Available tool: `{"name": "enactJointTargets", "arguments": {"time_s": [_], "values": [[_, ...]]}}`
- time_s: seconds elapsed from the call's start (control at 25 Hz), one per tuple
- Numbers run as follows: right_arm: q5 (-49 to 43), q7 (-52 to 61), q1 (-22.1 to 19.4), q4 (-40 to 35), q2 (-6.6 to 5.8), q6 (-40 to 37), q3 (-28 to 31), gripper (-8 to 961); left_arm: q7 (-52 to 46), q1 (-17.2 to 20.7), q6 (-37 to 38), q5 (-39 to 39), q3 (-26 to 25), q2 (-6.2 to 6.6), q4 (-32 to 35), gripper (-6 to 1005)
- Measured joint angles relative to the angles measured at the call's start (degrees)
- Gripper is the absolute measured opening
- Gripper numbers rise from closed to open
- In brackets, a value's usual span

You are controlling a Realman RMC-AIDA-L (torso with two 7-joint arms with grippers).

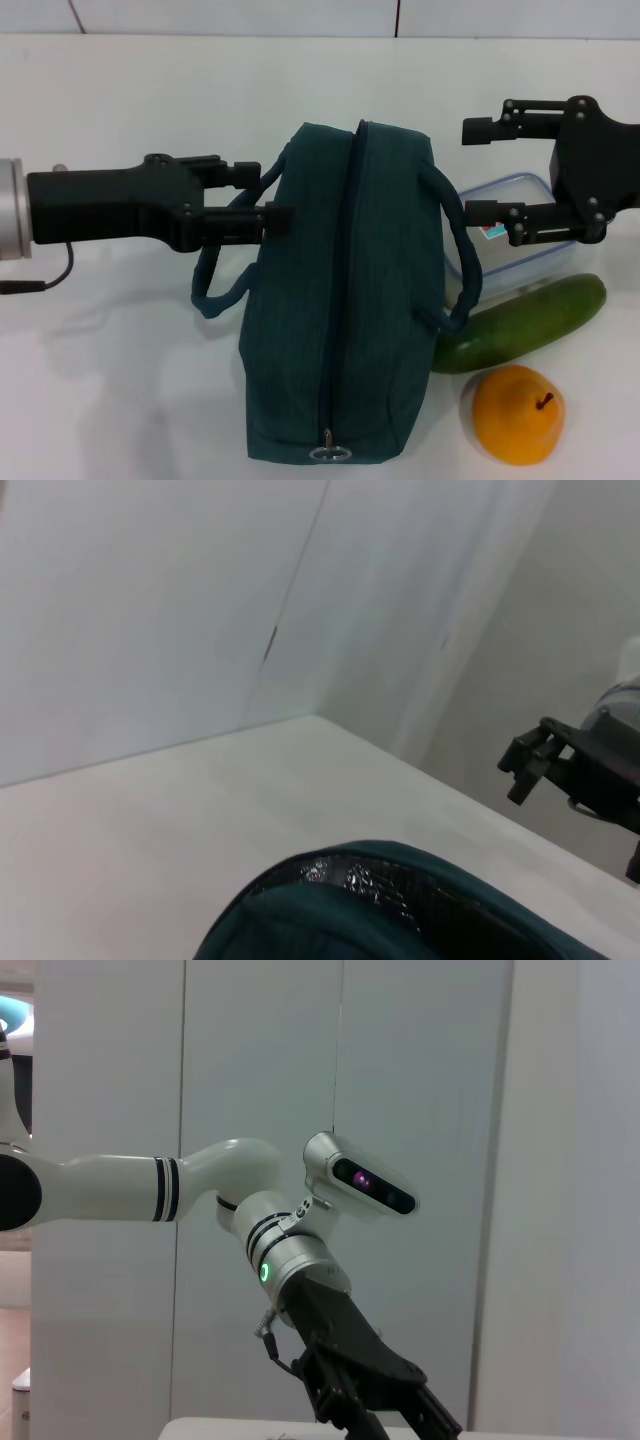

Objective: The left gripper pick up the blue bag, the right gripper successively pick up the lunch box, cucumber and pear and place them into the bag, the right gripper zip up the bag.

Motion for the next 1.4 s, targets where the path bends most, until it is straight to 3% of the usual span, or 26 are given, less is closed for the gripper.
{"name": "enactJointTargets", "arguments": {"time_s": [0.6,0.92,1.4], "values": [[-0.04,-0.18,-0.59,0.04,0.67,0.28,0.44,720,3.03,-3.08,-1.53,1.74,0.7,0.06,-4.92,767],[-0.02,-0.47,-0.55,0.01,0.68,0.99,0.46,721,3.23,-6.17,-1.8,1.8,0.01,0.23,-9.02,717],[-0.01,-1.82,-0.54,0.34,0.7,2.77,0.55,721,7.4,-7.03,-1.86,0.51,-2.69,0.15,-10.5,636]]}}
